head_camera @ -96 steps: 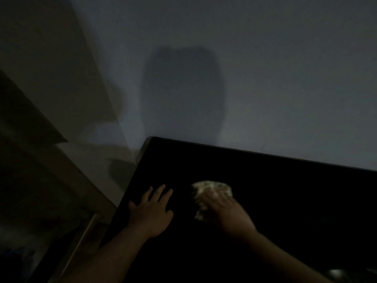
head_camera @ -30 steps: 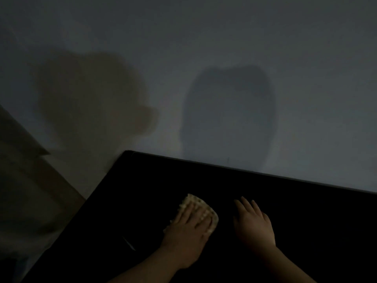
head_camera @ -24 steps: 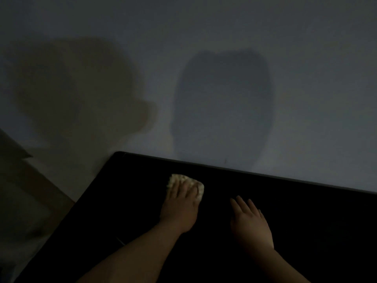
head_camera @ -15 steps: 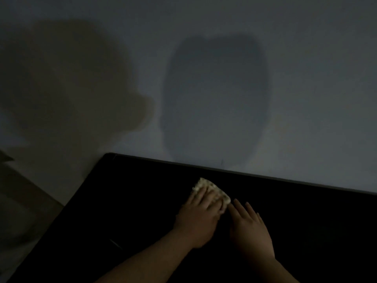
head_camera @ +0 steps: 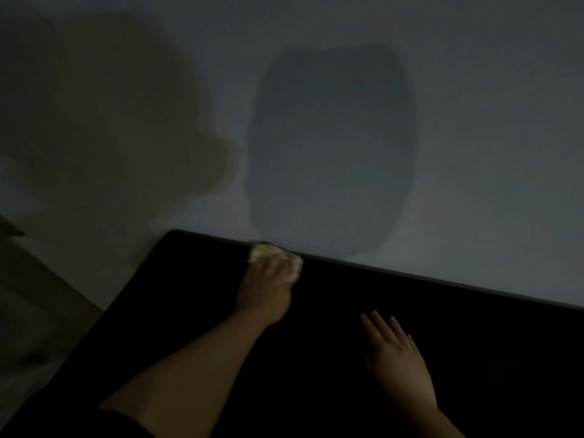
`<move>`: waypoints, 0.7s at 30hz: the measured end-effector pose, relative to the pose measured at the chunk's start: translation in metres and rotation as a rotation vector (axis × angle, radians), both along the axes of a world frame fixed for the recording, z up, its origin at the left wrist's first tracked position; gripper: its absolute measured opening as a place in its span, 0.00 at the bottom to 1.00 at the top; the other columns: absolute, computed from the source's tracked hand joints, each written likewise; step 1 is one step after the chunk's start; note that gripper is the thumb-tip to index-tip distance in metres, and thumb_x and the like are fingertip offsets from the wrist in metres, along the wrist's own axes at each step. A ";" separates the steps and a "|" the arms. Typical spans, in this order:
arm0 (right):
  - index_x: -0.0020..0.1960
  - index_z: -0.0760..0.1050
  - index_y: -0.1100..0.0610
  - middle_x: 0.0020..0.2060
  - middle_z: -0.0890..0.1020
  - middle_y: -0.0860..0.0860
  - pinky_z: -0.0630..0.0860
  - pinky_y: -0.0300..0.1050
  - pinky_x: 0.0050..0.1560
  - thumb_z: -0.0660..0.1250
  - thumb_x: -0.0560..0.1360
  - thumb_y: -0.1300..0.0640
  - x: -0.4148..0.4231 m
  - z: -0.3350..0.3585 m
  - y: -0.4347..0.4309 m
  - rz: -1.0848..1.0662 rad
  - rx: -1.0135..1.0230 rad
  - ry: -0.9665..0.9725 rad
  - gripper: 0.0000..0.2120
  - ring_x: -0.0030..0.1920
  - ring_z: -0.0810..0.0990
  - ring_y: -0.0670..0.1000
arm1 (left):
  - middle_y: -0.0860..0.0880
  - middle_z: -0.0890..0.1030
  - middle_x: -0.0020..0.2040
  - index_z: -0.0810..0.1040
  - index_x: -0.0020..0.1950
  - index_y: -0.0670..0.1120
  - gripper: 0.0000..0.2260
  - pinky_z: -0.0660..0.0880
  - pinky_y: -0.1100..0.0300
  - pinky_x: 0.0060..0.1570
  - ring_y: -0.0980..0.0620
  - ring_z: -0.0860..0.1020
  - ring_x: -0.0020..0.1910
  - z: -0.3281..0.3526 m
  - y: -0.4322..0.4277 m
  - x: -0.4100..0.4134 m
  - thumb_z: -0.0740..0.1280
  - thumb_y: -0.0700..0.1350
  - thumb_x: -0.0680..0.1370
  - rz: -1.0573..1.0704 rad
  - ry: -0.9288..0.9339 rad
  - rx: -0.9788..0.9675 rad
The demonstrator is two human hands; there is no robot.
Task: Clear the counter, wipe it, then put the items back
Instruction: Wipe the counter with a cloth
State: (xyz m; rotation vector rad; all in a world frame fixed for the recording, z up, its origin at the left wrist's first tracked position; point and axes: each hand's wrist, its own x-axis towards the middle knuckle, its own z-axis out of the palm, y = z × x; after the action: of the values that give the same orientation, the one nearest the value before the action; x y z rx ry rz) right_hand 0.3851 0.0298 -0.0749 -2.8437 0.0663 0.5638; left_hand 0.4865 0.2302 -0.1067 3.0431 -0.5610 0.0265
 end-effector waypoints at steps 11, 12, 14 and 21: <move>0.77 0.42 0.46 0.77 0.44 0.46 0.47 0.50 0.75 0.49 0.82 0.49 -0.001 -0.001 0.007 -0.037 -0.042 0.001 0.27 0.77 0.43 0.52 | 0.44 0.76 0.65 0.75 0.66 0.48 0.26 0.62 0.44 0.71 0.41 0.73 0.66 -0.011 0.021 -0.020 0.49 0.46 0.72 -0.068 0.072 0.021; 0.77 0.42 0.46 0.77 0.44 0.46 0.47 0.50 0.75 0.49 0.82 0.49 -0.001 0.000 0.007 -0.036 -0.040 0.006 0.27 0.77 0.43 0.52 | 0.44 0.70 0.71 0.69 0.71 0.48 0.26 0.55 0.48 0.75 0.42 0.65 0.71 -0.013 0.041 -0.012 0.46 0.46 0.75 0.068 0.072 0.042; 0.77 0.42 0.46 0.77 0.45 0.46 0.47 0.50 0.75 0.49 0.82 0.49 -0.001 0.000 0.009 -0.043 -0.047 -0.001 0.27 0.77 0.43 0.52 | 0.46 0.58 0.77 0.59 0.75 0.48 0.22 0.46 0.51 0.76 0.44 0.52 0.77 -0.012 0.062 -0.006 0.48 0.46 0.80 0.327 0.161 -0.026; 0.77 0.51 0.49 0.76 0.52 0.49 0.53 0.50 0.75 0.53 0.80 0.50 0.013 0.004 0.040 -0.065 -0.072 -0.029 0.26 0.77 0.49 0.54 | 0.48 0.80 0.61 0.80 0.59 0.50 0.24 0.65 0.45 0.68 0.44 0.77 0.63 -0.014 0.001 -0.061 0.51 0.49 0.71 -0.100 0.104 -0.075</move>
State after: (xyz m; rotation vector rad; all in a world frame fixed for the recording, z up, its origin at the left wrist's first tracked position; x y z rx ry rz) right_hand 0.3985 0.0694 -0.0706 -2.9068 0.1768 0.5162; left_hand 0.4257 0.2308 -0.1211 2.9192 -0.6867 -0.1106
